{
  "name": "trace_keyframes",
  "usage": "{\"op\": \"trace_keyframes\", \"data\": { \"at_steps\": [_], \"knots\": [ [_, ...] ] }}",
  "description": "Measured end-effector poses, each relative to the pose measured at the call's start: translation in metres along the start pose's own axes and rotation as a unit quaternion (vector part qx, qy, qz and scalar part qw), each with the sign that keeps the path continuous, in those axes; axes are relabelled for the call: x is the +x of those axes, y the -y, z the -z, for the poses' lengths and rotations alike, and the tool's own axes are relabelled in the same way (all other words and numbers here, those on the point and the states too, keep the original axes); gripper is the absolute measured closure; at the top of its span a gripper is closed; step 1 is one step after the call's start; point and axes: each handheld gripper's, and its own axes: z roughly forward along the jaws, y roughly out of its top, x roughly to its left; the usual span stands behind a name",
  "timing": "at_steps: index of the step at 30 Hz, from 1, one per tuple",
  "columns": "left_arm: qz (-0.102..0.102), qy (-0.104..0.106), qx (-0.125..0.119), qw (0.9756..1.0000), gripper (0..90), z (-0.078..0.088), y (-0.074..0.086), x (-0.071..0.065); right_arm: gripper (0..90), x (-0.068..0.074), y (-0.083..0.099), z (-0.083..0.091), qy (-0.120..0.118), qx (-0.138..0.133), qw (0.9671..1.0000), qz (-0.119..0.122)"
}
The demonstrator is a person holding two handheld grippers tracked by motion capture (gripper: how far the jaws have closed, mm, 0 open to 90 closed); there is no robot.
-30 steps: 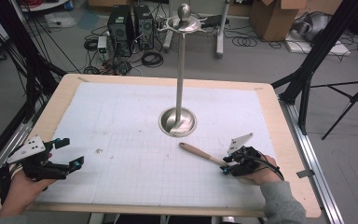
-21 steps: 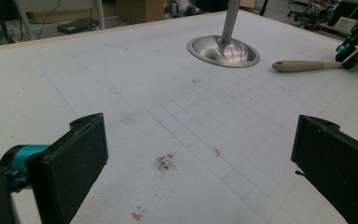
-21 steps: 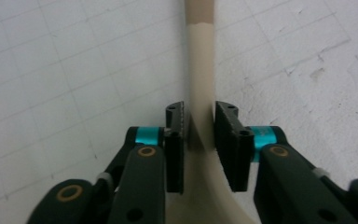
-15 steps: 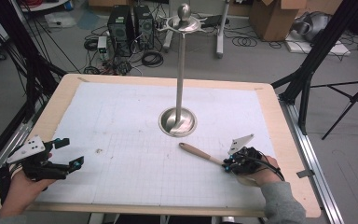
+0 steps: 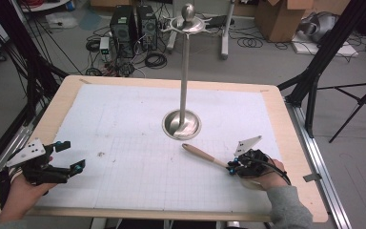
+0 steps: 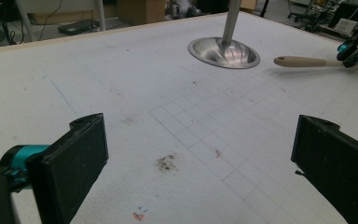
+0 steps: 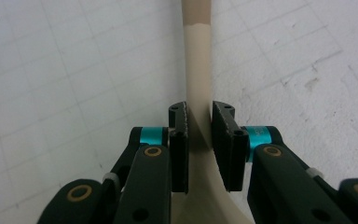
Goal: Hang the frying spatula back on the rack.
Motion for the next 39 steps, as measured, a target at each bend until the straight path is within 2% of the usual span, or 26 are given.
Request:
{"op": "trace_keyframes", "data": {
  "at_steps": [4, 13, 22, 26, 30, 39],
  "knots": [
    [0.0, 0.0, -0.001, 1.0, 4.1, 0.0, 0.0, 0.0, 77.3, -0.001, 0.0, 0.005, -0.002, -0.022, 0.9997, -0.004],
    [0.001, 0.003, -0.007, 1.0, 4.1, 0.001, -0.001, 0.0, 77.3, 0.001, -0.002, 0.012, -0.011, -0.053, 0.9985, -0.013],
    [0.005, 0.009, -0.013, 0.9999, 4.1, 0.001, -0.002, 0.0, 77.4, 0.006, -0.013, 0.024, -0.023, -0.091, 0.9954, -0.018],
    [0.006, 0.01, -0.017, 0.9998, 4.1, 0.001, -0.002, 0.0, 77.4, 0.008, -0.018, 0.026, -0.026, -0.098, 0.9948, -0.015],
    [0.006, 0.01, -0.019, 0.9997, 4.1, 0.002, -0.002, 0.0, 77.4, 0.005, -0.021, 0.028, -0.048, -0.108, 0.9927, -0.024],
    [0.009, 0.008, -0.016, 0.9998, 4.1, 0.001, -0.001, 0.0, 77.4, -0.003, -0.026, 0.038, -0.059, -0.132, 0.9892, -0.025]
  ]
}}
